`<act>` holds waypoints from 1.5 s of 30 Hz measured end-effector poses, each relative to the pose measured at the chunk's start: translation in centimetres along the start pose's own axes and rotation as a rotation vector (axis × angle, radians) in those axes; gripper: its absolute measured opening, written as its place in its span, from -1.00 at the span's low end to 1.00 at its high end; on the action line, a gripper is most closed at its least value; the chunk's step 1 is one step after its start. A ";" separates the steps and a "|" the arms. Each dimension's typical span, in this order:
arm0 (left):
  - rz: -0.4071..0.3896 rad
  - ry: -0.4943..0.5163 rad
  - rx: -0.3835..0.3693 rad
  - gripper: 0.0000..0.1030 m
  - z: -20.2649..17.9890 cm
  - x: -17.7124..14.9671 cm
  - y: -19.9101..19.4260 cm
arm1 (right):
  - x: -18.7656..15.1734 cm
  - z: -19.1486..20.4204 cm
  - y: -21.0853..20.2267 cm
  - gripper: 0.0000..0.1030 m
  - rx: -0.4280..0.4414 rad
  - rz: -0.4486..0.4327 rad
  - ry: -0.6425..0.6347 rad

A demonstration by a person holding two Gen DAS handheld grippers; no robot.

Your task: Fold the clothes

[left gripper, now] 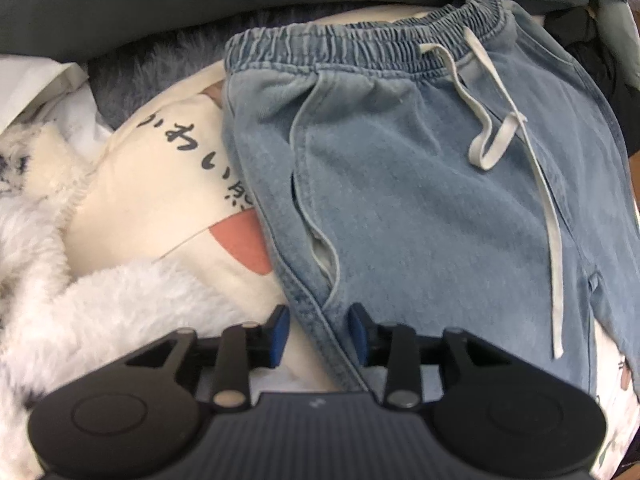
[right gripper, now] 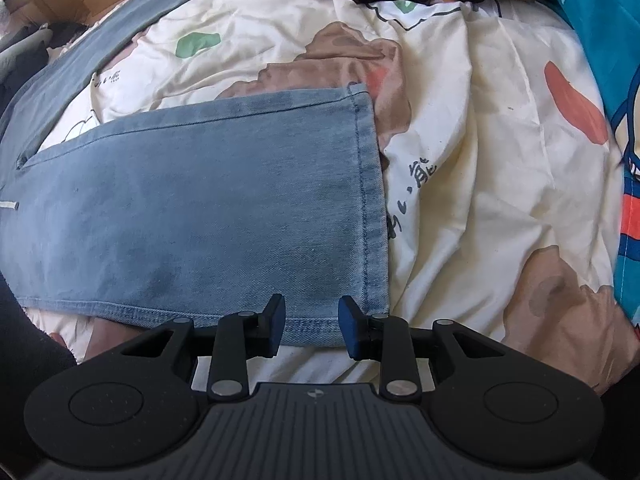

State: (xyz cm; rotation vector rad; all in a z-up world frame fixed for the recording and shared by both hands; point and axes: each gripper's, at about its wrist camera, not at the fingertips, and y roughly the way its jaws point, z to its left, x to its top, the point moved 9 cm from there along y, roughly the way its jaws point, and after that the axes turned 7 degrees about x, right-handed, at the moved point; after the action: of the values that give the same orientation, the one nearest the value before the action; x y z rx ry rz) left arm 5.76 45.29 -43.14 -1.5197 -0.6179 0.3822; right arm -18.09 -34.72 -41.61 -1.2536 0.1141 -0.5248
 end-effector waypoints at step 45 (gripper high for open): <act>-0.050 -0.076 -0.351 -0.74 -1.0 -1.3 -2.6 | -0.4 0.9 -0.3 -0.30 -0.039 0.006 -0.043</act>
State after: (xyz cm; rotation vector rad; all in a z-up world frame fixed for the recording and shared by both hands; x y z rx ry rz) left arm 4.96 43.58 -40.72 -1.8259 -0.8128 0.3052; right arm -18.22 -33.82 -41.12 -1.3013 0.0924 -0.4920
